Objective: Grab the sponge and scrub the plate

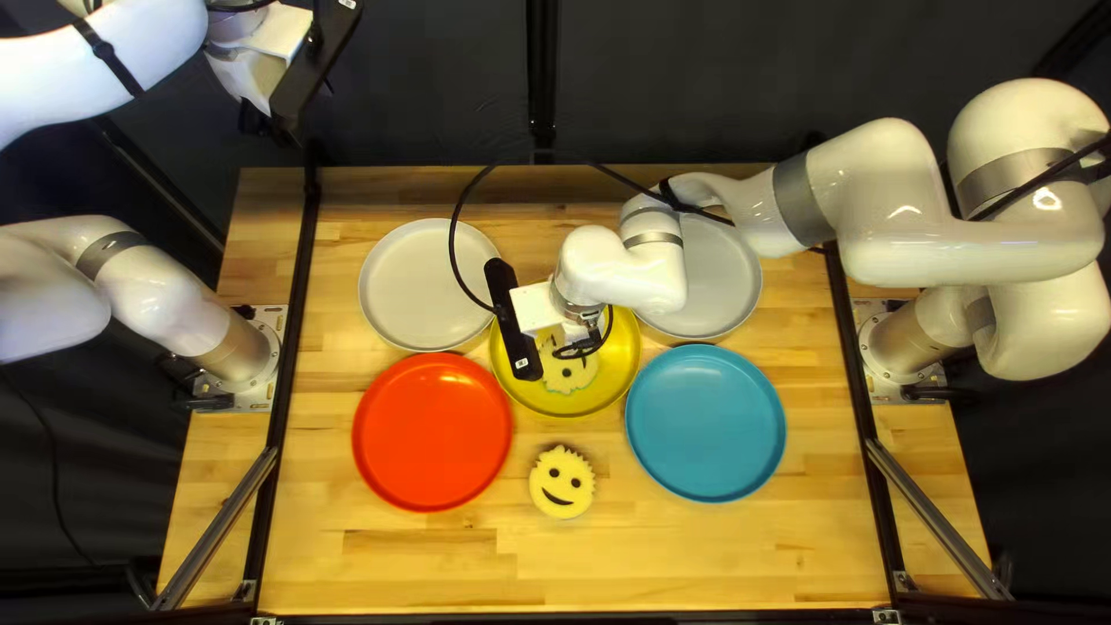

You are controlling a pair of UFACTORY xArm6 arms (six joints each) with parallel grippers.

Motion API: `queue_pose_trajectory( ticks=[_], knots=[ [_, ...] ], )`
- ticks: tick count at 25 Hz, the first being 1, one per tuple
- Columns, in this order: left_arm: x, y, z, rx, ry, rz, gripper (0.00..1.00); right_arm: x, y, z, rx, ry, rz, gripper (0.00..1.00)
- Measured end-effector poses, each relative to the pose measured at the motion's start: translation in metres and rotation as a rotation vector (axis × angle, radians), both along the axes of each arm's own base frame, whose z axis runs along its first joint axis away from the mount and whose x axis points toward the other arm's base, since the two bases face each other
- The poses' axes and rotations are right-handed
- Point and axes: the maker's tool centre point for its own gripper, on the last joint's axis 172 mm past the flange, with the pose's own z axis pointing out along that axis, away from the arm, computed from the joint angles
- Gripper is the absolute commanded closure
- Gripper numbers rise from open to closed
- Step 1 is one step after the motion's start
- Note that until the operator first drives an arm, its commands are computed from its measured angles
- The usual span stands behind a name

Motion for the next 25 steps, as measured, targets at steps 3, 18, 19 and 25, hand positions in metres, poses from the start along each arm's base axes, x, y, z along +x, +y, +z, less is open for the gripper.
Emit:
queue_pose_trajectory(
  ticks=[3,18,19,25],
  knots=[
    [0.000,0.000,0.000,0.000,0.000,0.000,0.00,-0.001,-0.015,0.000,-0.002,0.001,-0.002,1.00],
    [0.000,0.000,0.000,0.000,0.000,0.000,0.00,-0.013,-0.048,0.005,-0.019,-0.023,0.028,1.00],
    [0.000,0.000,0.000,0.000,0.000,0.000,0.00,-0.015,-0.045,0.007,-0.020,-0.029,0.036,1.00],
    [0.000,0.000,0.000,0.000,0.000,0.000,0.00,-0.025,-0.020,0.010,-0.026,-0.049,0.081,1.00]
  ],
)
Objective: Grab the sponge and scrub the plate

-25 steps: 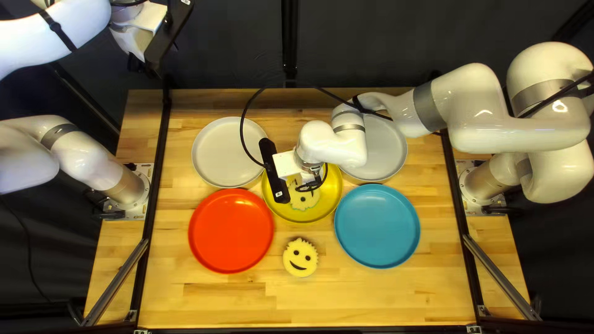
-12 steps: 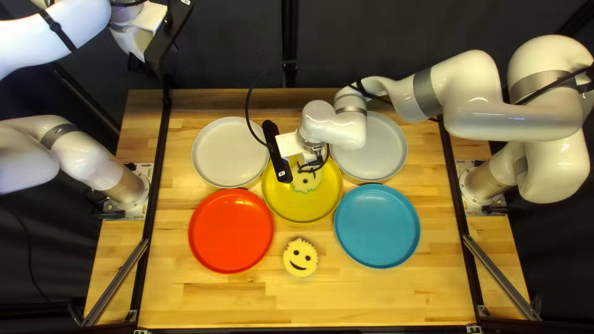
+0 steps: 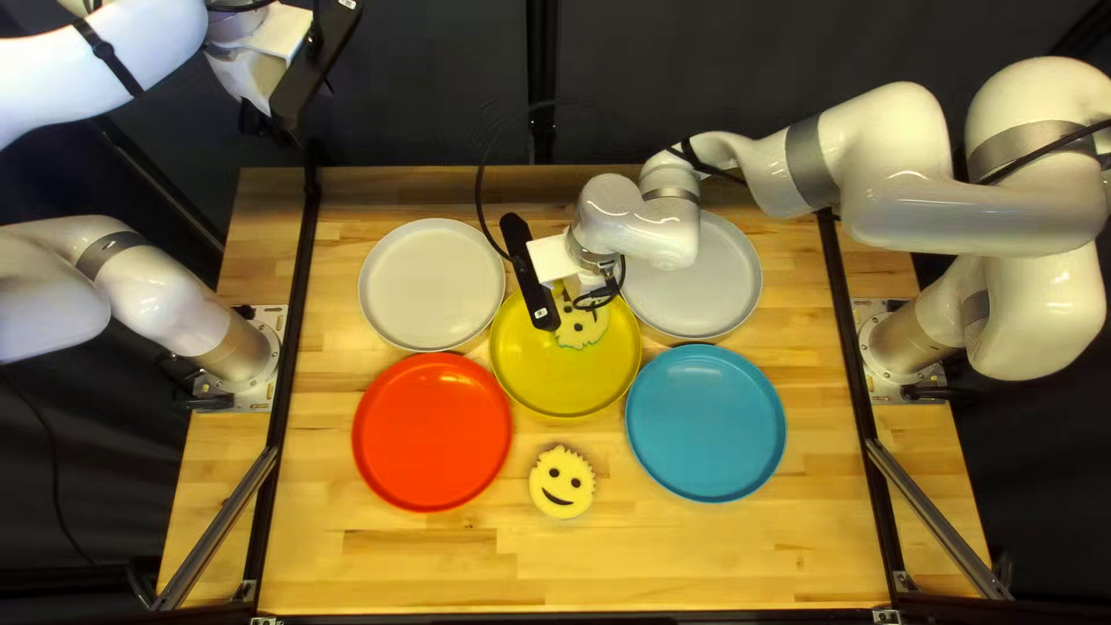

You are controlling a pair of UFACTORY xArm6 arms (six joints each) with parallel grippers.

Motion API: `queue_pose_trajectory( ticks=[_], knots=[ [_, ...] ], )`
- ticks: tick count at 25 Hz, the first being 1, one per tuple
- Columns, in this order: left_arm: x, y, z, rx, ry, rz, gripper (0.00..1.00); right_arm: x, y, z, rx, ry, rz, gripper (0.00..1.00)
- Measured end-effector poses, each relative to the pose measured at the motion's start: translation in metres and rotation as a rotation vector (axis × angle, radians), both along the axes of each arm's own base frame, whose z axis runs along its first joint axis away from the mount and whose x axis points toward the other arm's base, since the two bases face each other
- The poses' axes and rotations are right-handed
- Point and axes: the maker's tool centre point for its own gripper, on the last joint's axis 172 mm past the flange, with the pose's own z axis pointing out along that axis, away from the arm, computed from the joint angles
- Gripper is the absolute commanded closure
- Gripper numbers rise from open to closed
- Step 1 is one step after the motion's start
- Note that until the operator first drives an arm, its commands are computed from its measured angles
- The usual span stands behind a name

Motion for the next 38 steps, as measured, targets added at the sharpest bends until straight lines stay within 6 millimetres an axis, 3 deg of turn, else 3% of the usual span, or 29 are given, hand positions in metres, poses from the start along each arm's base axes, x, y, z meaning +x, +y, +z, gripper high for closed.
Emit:
queue_pose_trajectory(
  ticks=[5,12,15,23,27,31,38],
  knots=[
    [0.000,0.000,0.000,0.000,0.000,0.000,0.00,-0.001,0.028,-0.001,-0.011,-0.002,0.033,1.00],
    [0.000,0.000,0.000,0.000,0.000,0.000,0.00,0.021,0.046,-0.009,-0.024,0.002,0.072,1.00],
    [0.000,0.000,0.000,0.000,0.000,0.000,0.00,0.023,0.036,-0.010,-0.027,0.005,0.073,1.00],
    [0.000,0.000,0.000,0.000,0.000,0.000,0.00,0.023,-0.016,-0.010,-0.022,0.004,0.047,1.00],
    [0.000,0.000,0.000,0.000,0.000,0.000,0.00,0.017,-0.028,-0.007,-0.024,0.001,0.047,1.00],
    [0.000,0.000,0.000,0.000,0.000,0.000,0.00,0.012,-0.030,-0.006,-0.033,0.002,0.062,1.00],
    [0.000,0.000,0.000,0.000,0.000,0.000,0.00,0.005,-0.005,-0.006,-0.051,0.012,0.102,1.00]
  ],
)
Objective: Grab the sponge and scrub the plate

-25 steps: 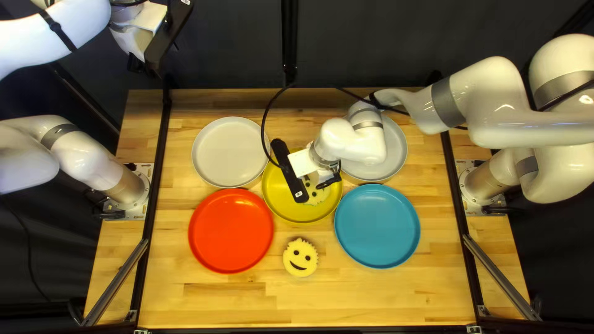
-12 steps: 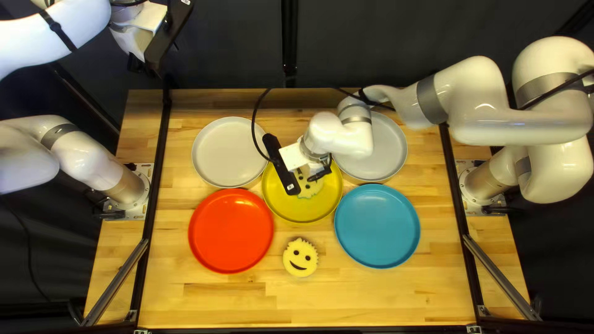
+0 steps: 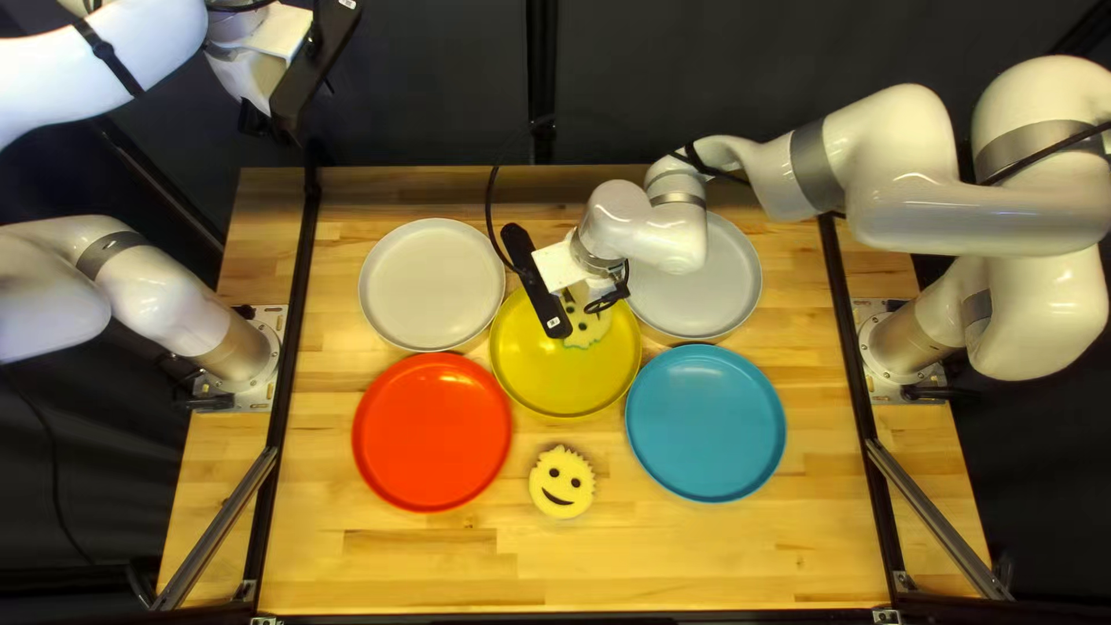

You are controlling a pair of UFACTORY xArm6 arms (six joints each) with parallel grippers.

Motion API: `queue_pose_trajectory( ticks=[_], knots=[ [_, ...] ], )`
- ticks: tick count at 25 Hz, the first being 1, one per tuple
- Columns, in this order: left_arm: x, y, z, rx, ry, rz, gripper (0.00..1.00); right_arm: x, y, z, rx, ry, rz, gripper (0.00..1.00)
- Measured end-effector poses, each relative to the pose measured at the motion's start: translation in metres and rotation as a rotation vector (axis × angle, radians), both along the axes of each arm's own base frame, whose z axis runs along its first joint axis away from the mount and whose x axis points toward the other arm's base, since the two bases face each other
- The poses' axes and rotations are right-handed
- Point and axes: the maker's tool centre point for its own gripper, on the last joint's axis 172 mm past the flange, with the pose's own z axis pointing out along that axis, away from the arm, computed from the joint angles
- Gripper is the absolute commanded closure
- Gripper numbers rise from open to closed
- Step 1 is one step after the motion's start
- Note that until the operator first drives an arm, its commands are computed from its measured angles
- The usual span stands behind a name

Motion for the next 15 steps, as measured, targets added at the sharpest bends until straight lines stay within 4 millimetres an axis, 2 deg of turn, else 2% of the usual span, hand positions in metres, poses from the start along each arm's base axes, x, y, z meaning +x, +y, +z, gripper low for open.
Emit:
queue_pose_trajectory(
  ticks=[10,12,15],
  knots=[
    [0.000,0.000,0.000,0.000,0.000,0.000,0.00,-0.012,0.041,0.000,-0.023,0.012,0.032,1.00],
    [0.000,0.000,0.000,0.000,0.000,0.000,0.00,-0.013,0.043,-0.001,-0.026,0.015,0.036,1.00],
    [0.000,0.000,0.000,0.000,0.000,0.000,0.00,-0.016,0.031,-0.001,-0.025,0.019,0.033,1.00]
  ],
)
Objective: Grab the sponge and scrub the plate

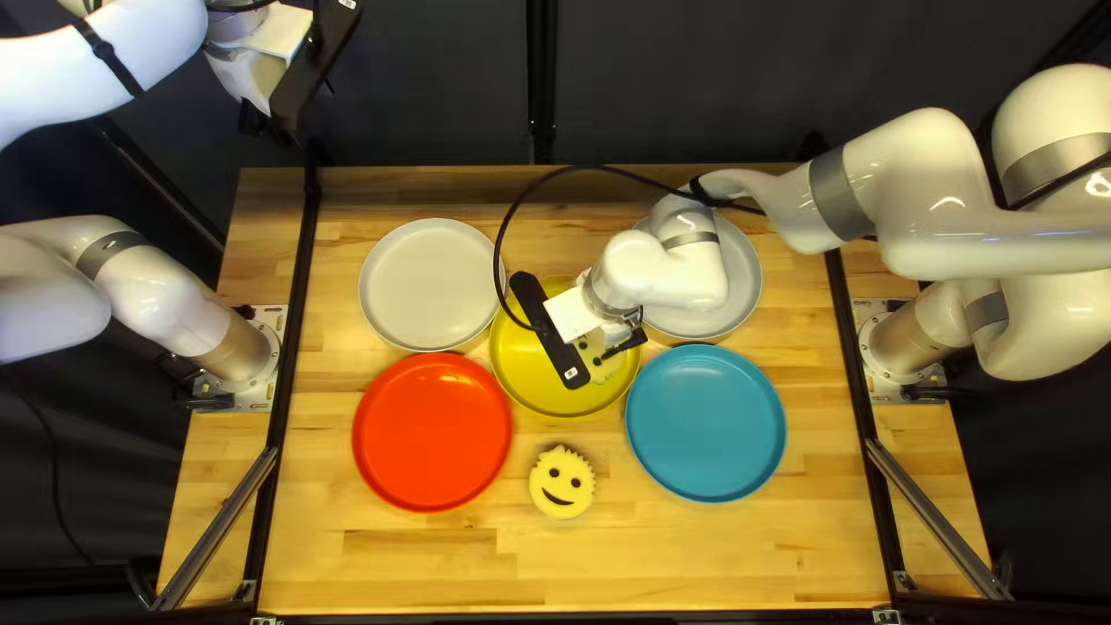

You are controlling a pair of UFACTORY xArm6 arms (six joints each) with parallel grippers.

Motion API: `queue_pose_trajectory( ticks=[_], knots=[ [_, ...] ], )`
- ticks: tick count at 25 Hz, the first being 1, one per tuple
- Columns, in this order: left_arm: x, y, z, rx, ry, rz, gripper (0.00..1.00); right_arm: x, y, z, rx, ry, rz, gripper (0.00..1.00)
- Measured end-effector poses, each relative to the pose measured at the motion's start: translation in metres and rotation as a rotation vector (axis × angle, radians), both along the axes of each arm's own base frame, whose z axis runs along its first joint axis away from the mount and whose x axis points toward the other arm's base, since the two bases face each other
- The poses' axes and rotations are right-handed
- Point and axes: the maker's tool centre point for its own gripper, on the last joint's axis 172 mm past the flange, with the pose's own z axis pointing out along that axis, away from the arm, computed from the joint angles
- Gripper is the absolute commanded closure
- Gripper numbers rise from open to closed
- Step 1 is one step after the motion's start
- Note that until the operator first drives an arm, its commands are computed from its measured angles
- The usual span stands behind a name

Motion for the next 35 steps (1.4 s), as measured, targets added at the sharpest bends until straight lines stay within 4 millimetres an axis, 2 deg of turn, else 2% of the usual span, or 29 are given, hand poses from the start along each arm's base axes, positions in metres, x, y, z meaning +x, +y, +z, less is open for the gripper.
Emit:
queue_pose_trajectory(
  ticks=[7,13,17,25,28,31,35],
  knots=[
    [0.000,0.000,0.000,0.000,0.000,0.000,0.00,0.002,-0.039,0.000,0.025,0.000,-0.018,1.00],
    [0.000,0.000,0.000,0.000,0.000,0.000,0.00,0.010,-0.054,0.005,0.044,0.001,-0.035,1.00],
    [0.000,0.000,0.000,0.000,0.000,0.000,0.00,0.021,-0.047,0.010,0.053,0.000,-0.050,1.00],
    [0.000,0.000,0.000,0.000,0.000,0.000,0.00,0.034,0.000,0.006,0.040,0.007,-0.032,1.00],
    [0.000,0.000,0.000,0.000,0.000,0.000,0.00,0.036,0.011,0.003,0.035,0.020,-0.029,1.00],
    [0.000,0.000,0.000,0.000,0.000,0.000,0.00,0.033,0.009,0.002,0.039,0.034,-0.048,1.00],
    [0.000,0.000,0.000,0.000,0.000,0.000,0.00,0.030,-0.014,0.008,0.064,0.041,-0.106,1.00]
  ],
)
